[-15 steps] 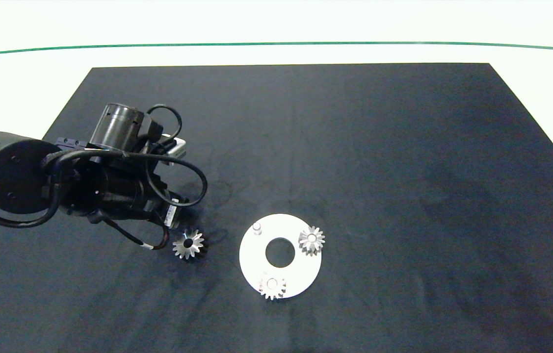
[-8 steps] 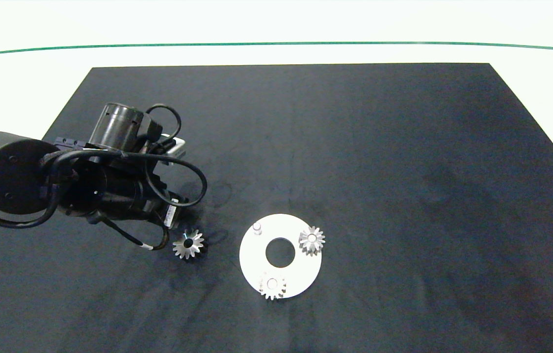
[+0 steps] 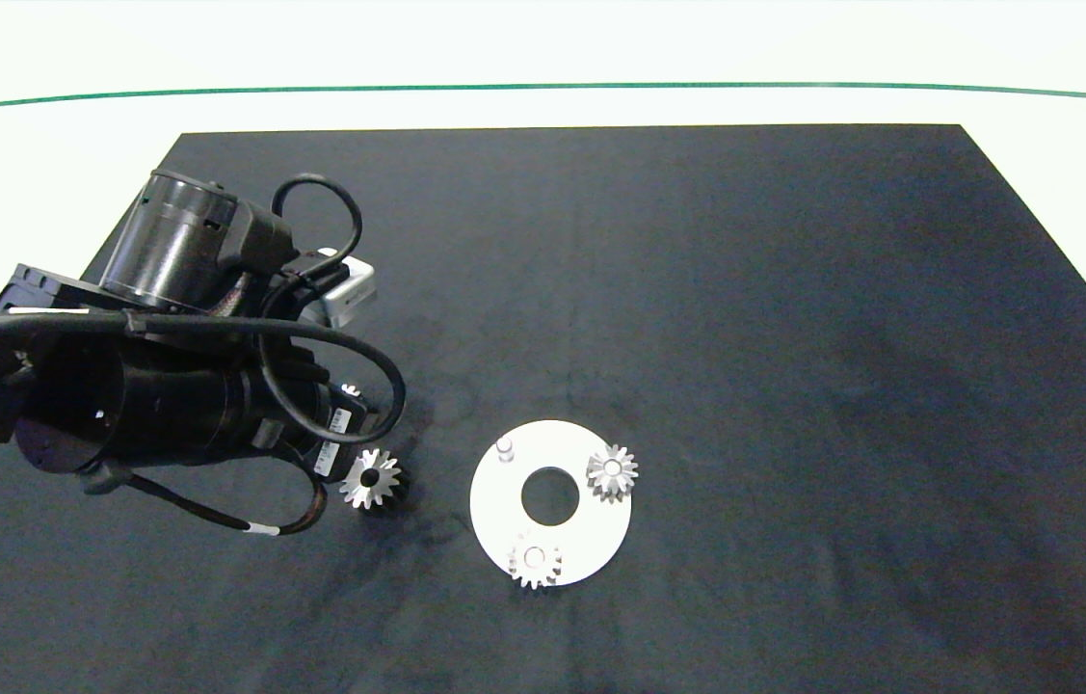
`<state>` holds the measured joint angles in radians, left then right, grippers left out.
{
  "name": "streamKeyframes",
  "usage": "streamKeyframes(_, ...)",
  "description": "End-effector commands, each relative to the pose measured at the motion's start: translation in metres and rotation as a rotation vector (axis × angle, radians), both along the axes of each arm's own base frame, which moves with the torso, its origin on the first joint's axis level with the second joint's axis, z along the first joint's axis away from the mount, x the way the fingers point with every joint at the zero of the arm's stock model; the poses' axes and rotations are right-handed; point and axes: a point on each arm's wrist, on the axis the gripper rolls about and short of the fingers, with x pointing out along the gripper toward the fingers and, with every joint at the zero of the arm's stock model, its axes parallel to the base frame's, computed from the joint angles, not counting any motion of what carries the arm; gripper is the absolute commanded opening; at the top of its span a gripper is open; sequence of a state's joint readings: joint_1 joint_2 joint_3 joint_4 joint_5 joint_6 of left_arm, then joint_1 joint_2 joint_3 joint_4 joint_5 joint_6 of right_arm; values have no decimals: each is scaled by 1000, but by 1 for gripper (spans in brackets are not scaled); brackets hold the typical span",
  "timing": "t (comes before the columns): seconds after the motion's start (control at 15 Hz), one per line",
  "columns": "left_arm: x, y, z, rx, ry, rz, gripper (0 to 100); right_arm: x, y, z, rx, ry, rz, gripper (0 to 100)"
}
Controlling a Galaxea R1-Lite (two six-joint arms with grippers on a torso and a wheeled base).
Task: Remove an incorrectly installed larger gear and replace it with the correct smaller gear
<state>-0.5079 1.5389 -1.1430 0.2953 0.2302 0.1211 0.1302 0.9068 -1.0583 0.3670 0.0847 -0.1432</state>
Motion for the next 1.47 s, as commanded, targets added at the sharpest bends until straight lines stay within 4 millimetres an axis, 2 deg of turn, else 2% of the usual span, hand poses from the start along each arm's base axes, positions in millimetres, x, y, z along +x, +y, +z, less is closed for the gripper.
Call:
streamKeyframes(0.07, -13, -6, 6, -7, -20, -43, 19, 0, 0, 0, -1, 4, 2, 100)
streamKeyframes(0.13, -12, -7, 5, -3, -20, -44, 100, 0, 0, 0, -1, 4, 2, 100)
streamKeyframes(0.27, -8, -6, 6, -6, -27, -32, 100, 0, 0, 0, -1, 1, 2, 100)
streamKeyframes(0.6, 12, 16, -2, 0, 1, 82, 100, 0, 0, 0, -1, -1, 2, 100)
streamKeyframes(1.13, 43, 10, -28, -45, 48, 160, 100, -2, 0, 1, 0, -7, 2, 100)
streamKeyframes(1.33, 57, 17, -35, -48, 33, 198, 100, -2, 0, 1, 0, -9, 2, 100)
streamKeyframes(1.47, 57, 22, -37, -44, 39, 213, 100, -2, 0, 1, 0, -9, 2, 100)
